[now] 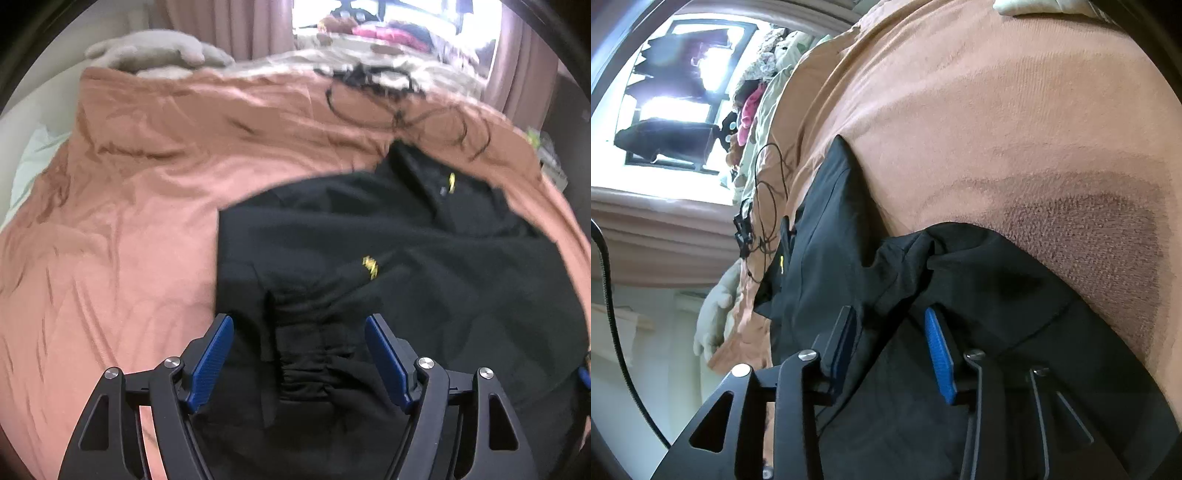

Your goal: Fold large clothes

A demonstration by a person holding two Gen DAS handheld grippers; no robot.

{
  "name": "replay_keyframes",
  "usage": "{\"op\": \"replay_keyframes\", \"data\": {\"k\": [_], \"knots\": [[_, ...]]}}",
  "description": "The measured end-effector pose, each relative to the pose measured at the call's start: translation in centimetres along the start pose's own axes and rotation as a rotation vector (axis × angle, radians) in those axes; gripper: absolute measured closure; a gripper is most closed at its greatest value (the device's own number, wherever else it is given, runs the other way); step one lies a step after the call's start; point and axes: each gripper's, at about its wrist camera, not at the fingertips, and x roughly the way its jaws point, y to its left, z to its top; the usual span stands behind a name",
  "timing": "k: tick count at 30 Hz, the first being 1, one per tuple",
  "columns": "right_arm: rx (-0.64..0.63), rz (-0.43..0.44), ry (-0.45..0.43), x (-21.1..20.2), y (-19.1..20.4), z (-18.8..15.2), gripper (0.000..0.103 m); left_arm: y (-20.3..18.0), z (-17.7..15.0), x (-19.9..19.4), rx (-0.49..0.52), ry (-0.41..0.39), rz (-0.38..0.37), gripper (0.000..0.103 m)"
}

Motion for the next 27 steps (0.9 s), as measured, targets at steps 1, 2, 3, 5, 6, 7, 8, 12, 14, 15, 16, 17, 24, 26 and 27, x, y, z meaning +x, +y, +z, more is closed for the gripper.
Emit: {"op": "replay_keyframes", "data": {"k": [1, 2, 3, 5, 6, 7, 8, 12, 14, 15, 16, 17, 24, 26, 27], "knots": [[-0.005, 0.002, 0.001, -0.1, 0.1, 0.0, 0.053, 0.0, -0.4, 0.8, -0.002, 0.024, 0.008, 0.028], [-0.011, 0.002, 0.0, -0.1, 0.3, -0.1, 0.047, 0.2, -0.9, 1.7, -0.007, 0.054, 0.022, 0.028], [-0.021, 0.0, -0.001, -0.1, 0.5, -0.1, 0.041, 0.5, -1.3, 2.5, -0.012, 0.084, 0.037, 0.028], [-0.049, -0.01, -0.001, -0.3, 1.0, -0.3, 0.033, 1.4, -2.1, 3.4, -0.035, 0.118, 0.045, 0.028], [-0.066, -0.017, 0.001, -0.4, 1.3, -0.4, 0.028, 1.9, -2.4, 3.4, -0.053, 0.117, 0.037, 0.028], [-0.076, -0.02, 0.003, -0.4, 1.6, -0.5, 0.027, 2.3, -2.4, 3.2, -0.069, 0.112, 0.03, 0.028], [-0.084, -0.022, 0.004, -0.5, 1.8, -0.6, 0.024, 2.5, -2.5, 2.9, -0.078, 0.107, 0.024, 0.028], [-0.101, -0.014, 0.013, -1.2, 1.9, -0.8, 0.015, 3.3, -2.0, -0.7, -0.075, 0.052, 0.002, 0.028], [-0.101, 0.003, 0.013, -2.0, 2.0, -1.0, 0.011, 3.4, -1.9, -2.9, -0.069, 0.012, -0.009, 0.028], [-0.103, 0.01, 0.013, -2.4, 2.0, -1.1, 0.011, 3.6, -2.0, -3.9, -0.071, 0.0, -0.027, 0.028], [-0.107, 0.015, 0.013, -3.0, 2.1, -1.2, 0.011, 3.6, -2.1, -4.8, -0.073, -0.007, -0.047, 0.028], [-0.11, 0.017, 0.013, -3.4, 2.3, -1.4, 0.011, 3.8, -2.4, -5.7, -0.074, -0.013, -0.065, 0.028], [-0.223, 0.021, -0.011, -7.2, 5.1, -2.9, 0.002, 5.2, -4.7, -11.6, -0.064, -0.04, -0.133, 0.017], [-0.274, 0.001, -0.021, -8.4, 5.9, -3.5, 0.0, 6.1, -5.6, -13.0, -0.084, -0.053, -0.148, 0.014], [-0.286, 0.001, -0.018, -8.9, 6.0, -3.7, 0.0, 6.5, -6.1, -13.9, -0.092, -0.058, -0.153, 0.013]]}}
